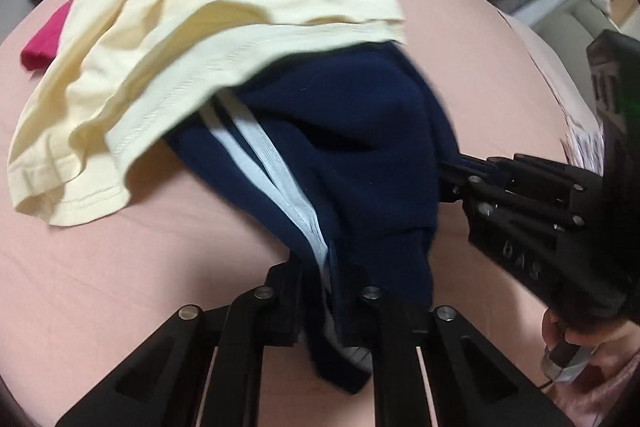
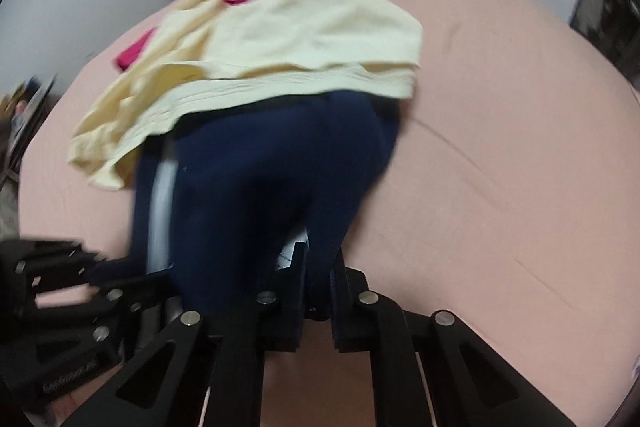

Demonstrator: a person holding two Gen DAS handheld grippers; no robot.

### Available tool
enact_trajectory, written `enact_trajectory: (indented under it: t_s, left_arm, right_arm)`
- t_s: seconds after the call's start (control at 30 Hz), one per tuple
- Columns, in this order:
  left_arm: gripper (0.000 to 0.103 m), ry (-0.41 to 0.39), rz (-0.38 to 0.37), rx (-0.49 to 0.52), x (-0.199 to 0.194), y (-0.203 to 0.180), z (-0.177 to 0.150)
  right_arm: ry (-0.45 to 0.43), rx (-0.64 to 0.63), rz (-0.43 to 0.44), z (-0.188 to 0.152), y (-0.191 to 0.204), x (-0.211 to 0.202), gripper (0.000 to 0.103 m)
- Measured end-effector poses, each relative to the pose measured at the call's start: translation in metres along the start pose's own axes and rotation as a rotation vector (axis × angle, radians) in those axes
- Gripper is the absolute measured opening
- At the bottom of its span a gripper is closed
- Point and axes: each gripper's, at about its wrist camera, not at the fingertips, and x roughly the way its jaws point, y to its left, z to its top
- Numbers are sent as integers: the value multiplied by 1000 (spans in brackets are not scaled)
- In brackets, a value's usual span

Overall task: Fold clothes
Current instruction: 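Grasp the navy shorts waistband with the left gripper while the right gripper grasps the other side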

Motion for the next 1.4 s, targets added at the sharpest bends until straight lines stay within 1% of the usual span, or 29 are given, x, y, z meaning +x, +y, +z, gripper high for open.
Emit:
enact_trajectory:
  t_s: [0.07,0.1,0.2,0.3,0.4,0.5,0.57,0.7,0.77,0.8,0.87,0.93,0.97,1.0,1.03,1.07,1.13,1.2,1.27,1.3,1.33,1.37,1.4]
  left_arm:
    - [8,19,20,74,-4,-19,-5]
    - [8,31,11,86,-6,-27,-8]
    - [8,63,-27,106,-13,-55,-23]
    - [8,95,-61,157,-19,-95,-43]
    - [8,141,-128,183,-25,-143,-66]
    - [8,175,-211,186,-27,-189,-91]
    - [8,192,-238,190,-25,-215,-105]
    - [8,258,-298,189,-7,-265,-136]
    - [8,284,-316,194,1,-283,-171]
    - [9,294,-324,193,5,-288,-182]
    - [11,303,-330,174,8,-285,-183]
    - [17,304,-334,152,9,-279,-182]
    - [24,284,-331,133,2,-270,-178]
    - [37,264,-327,113,-5,-261,-175]
    - [45,242,-322,89,-12,-251,-170]
    - [56,217,-313,54,-17,-240,-165]
    - [58,176,-295,-15,-26,-218,-154]
    - [58,141,-265,-85,-25,-202,-143]
    - [58,119,-245,-141,-19,-189,-136]
    - [58,125,-239,-156,-18,-176,-137]
    - [57,140,-234,-159,-11,-170,-139]
    - [57,145,-232,-152,-4,-172,-142]
    - [57,134,-222,-136,0,-177,-140]
  right_arm:
    - [-9,-45,-16,-10,4,-14,7]
    - [-8,-54,-27,-15,3,-22,7]
    - [-10,-23,-23,-35,-12,-47,7]
    - [-18,8,-25,-60,-32,-76,7]
    - [-3,54,-33,-98,-48,-107,7]
    - [48,93,-54,-159,-72,-137,7]
    - [77,114,-80,-194,-92,-153,7]
    - [120,261,-109,-246,-143,-171,7]
    - [140,321,-136,-261,-163,-177,7]
    - [150,343,-155,-266,-171,-180,7]
    - [165,359,-172,-269,-177,-183,7]
    - [138,372,-150,-267,-180,-193,8]
    - [129,362,-163,-264,-179,-198,8]
    - [121,352,-178,-262,-179,-203,9]
    - [112,341,-192,-259,-179,-209,10]
    - [98,334,-197,-258,-181,-215,11]
    - [76,331,-203,-255,-179,-224,21]
    - [50,332,-220,-249,-177,-226,26]
    - [19,362,-226,-252,-186,-226,29]
    - [10,382,-221,-252,-191,-221,38]
    - [13,384,-212,-251,-196,-208,52]
    - [17,386,-203,-249,-200,-195,56]
    - [58,380,-204,-251,-202,-179,57]
